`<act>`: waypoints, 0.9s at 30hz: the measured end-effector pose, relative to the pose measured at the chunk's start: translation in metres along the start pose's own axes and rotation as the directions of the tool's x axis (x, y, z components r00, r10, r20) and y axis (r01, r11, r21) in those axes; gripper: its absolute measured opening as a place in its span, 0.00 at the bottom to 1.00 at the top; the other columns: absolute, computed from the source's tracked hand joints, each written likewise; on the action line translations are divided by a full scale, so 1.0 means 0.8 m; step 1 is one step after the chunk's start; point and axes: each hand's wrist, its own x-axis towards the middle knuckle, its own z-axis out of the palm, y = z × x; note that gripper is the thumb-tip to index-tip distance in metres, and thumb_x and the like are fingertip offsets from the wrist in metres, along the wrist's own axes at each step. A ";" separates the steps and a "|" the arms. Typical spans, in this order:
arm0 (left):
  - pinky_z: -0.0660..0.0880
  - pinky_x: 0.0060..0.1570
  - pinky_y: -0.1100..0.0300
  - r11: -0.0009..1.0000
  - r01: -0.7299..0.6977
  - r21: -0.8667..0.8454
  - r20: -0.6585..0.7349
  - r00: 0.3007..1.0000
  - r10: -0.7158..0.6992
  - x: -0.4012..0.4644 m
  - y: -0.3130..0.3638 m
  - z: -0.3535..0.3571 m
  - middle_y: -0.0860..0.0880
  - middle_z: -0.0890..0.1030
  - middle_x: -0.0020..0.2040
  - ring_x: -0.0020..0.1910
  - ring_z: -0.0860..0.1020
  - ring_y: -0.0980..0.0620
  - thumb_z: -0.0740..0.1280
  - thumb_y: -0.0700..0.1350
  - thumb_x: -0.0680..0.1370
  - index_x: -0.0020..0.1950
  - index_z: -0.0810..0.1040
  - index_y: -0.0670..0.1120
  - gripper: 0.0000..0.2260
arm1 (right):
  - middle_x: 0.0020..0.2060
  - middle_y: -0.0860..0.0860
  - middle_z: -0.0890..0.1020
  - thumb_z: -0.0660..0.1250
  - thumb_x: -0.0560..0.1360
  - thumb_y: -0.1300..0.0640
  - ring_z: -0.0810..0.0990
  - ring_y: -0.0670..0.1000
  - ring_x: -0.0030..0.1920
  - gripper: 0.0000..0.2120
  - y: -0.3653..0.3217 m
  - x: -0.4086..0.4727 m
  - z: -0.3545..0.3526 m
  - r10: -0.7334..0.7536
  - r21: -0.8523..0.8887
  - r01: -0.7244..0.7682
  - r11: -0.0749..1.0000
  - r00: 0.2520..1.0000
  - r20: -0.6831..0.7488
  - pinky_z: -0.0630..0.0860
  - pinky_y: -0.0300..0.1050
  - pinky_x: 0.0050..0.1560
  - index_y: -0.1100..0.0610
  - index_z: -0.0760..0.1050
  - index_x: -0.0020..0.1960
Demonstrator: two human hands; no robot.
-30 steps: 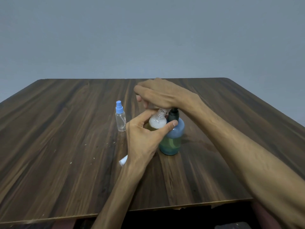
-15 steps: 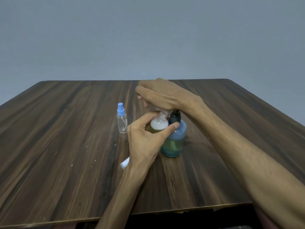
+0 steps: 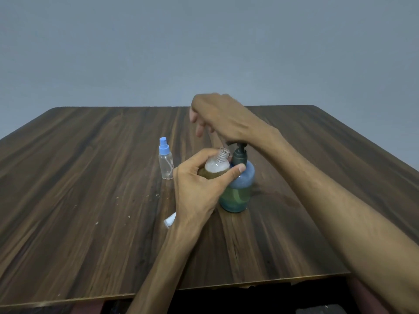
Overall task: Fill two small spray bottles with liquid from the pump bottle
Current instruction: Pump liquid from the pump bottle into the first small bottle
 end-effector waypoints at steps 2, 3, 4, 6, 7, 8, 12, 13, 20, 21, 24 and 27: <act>0.85 0.52 0.56 1.000 -0.010 0.007 0.002 1.000 0.010 0.000 0.002 0.001 0.53 0.90 0.46 0.47 0.88 0.55 0.87 0.39 0.69 0.49 0.88 0.52 0.15 | 0.37 0.49 0.89 0.55 0.81 0.50 0.82 0.48 0.39 0.18 0.001 0.007 -0.006 0.021 0.039 -0.019 0.999 0.999 -0.041 0.74 0.47 0.46 0.58 0.81 0.51; 0.86 0.53 0.55 1.000 -0.021 0.016 0.006 1.000 0.021 0.001 0.004 0.000 0.54 0.90 0.47 0.48 0.88 0.54 0.87 0.39 0.69 0.49 0.88 0.53 0.15 | 0.38 0.49 0.89 0.57 0.82 0.51 0.83 0.48 0.39 0.17 0.003 0.010 -0.008 0.040 -0.015 -0.041 0.999 0.999 -0.030 0.74 0.47 0.45 0.56 0.82 0.50; 0.86 0.53 0.54 0.999 -0.027 0.023 0.006 1.000 0.026 0.001 0.004 0.000 0.55 0.90 0.47 0.49 0.88 0.54 0.87 0.39 0.69 0.49 0.88 0.54 0.16 | 0.38 0.49 0.89 0.58 0.82 0.51 0.85 0.48 0.39 0.16 0.003 0.012 -0.009 0.069 -0.075 -0.068 0.995 0.998 0.014 0.76 0.46 0.46 0.55 0.83 0.50; 0.86 0.53 0.53 0.999 -0.028 0.028 0.003 1.000 0.028 0.002 0.003 -0.001 0.54 0.90 0.47 0.49 0.89 0.53 0.88 0.40 0.69 0.50 0.88 0.54 0.16 | 0.38 0.50 0.89 0.58 0.81 0.52 0.86 0.49 0.41 0.16 0.006 0.017 -0.001 0.109 -0.147 -0.097 0.984 0.991 0.075 0.80 0.47 0.50 0.53 0.84 0.47; 0.86 0.53 0.53 0.999 -0.035 0.037 0.004 0.999 0.035 0.002 0.003 -0.001 0.54 0.90 0.47 0.49 0.89 0.53 0.88 0.40 0.69 0.50 0.88 0.54 0.16 | 0.38 0.50 0.89 0.58 0.80 0.52 0.87 0.50 0.42 0.17 0.008 0.017 0.005 0.112 -0.179 -0.098 0.979 0.991 0.068 0.82 0.49 0.53 0.54 0.84 0.47; 0.86 0.52 0.54 0.998 -0.044 0.048 0.005 0.999 0.043 0.002 0.004 -0.001 0.55 0.90 0.46 0.48 0.88 0.54 0.88 0.40 0.69 0.50 0.88 0.54 0.16 | 0.39 0.51 0.89 0.57 0.80 0.51 0.87 0.52 0.43 0.18 0.009 0.016 0.010 0.103 -0.212 -0.091 0.973 0.994 0.043 0.82 0.51 0.55 0.56 0.84 0.47; 0.84 0.48 0.58 0.998 -0.039 0.048 0.001 0.999 0.039 0.001 0.006 0.000 0.54 0.89 0.43 0.44 0.87 0.57 0.88 0.39 0.69 0.47 0.87 0.52 0.15 | 0.40 0.52 0.88 0.56 0.80 0.49 0.86 0.56 0.45 0.21 0.014 0.008 0.020 0.068 -0.297 -0.081 0.952 0.996 -0.053 0.82 0.54 0.55 0.61 0.84 0.46; 0.84 0.48 0.58 0.998 -0.041 0.042 -0.005 0.999 0.041 0.001 0.006 0.001 0.54 0.89 0.43 0.44 0.87 0.57 0.88 0.39 0.69 0.47 0.87 0.52 0.15 | 0.39 0.52 0.87 0.56 0.78 0.49 0.85 0.56 0.44 0.22 0.013 0.008 0.019 0.040 -0.300 -0.065 0.952 0.995 -0.089 0.82 0.54 0.54 0.61 0.84 0.45; 0.85 0.48 0.57 0.996 -0.070 0.050 -0.005 0.998 0.070 0.000 0.004 0.000 0.56 0.89 0.44 0.46 0.88 0.56 0.87 0.39 0.69 0.48 0.87 0.54 0.16 | 0.34 0.56 0.85 0.58 0.75 0.53 0.76 0.54 0.33 0.17 0.019 0.010 0.021 -0.040 -0.318 -0.022 0.948 0.982 -0.186 0.75 0.48 0.39 0.63 0.78 0.37; 0.85 0.48 0.57 0.997 -0.064 0.051 -0.011 0.998 0.065 0.000 0.004 0.001 0.56 0.89 0.44 0.45 0.87 0.56 0.87 0.39 0.69 0.47 0.87 0.54 0.16 | 0.32 0.55 0.84 0.59 0.75 0.54 0.74 0.54 0.32 0.16 0.019 0.010 0.021 -0.046 -0.328 -0.017 0.945 0.982 -0.183 0.73 0.48 0.38 0.61 0.76 0.35; 0.84 0.48 0.59 0.997 -0.070 0.045 -0.016 0.997 0.071 -0.002 0.004 0.001 0.56 0.89 0.43 0.44 0.86 0.57 0.88 0.39 0.69 0.47 0.87 0.55 0.16 | 0.26 0.50 0.73 0.60 0.76 0.58 0.65 0.52 0.29 0.15 0.014 0.010 0.015 -0.111 -0.338 0.016 0.941 0.959 -0.262 0.66 0.47 0.35 0.55 0.65 0.31; 0.84 0.49 0.59 0.995 -0.086 0.058 -0.012 0.996 0.087 -0.001 0.006 0.001 0.57 0.89 0.44 0.45 0.87 0.57 0.88 0.39 0.69 0.47 0.86 0.57 0.17 | 0.25 0.49 0.67 0.60 0.76 0.58 0.61 0.51 0.29 0.16 0.015 0.008 0.018 -0.090 -0.349 -0.002 0.937 0.964 -0.249 0.62 0.46 0.34 0.54 0.61 0.31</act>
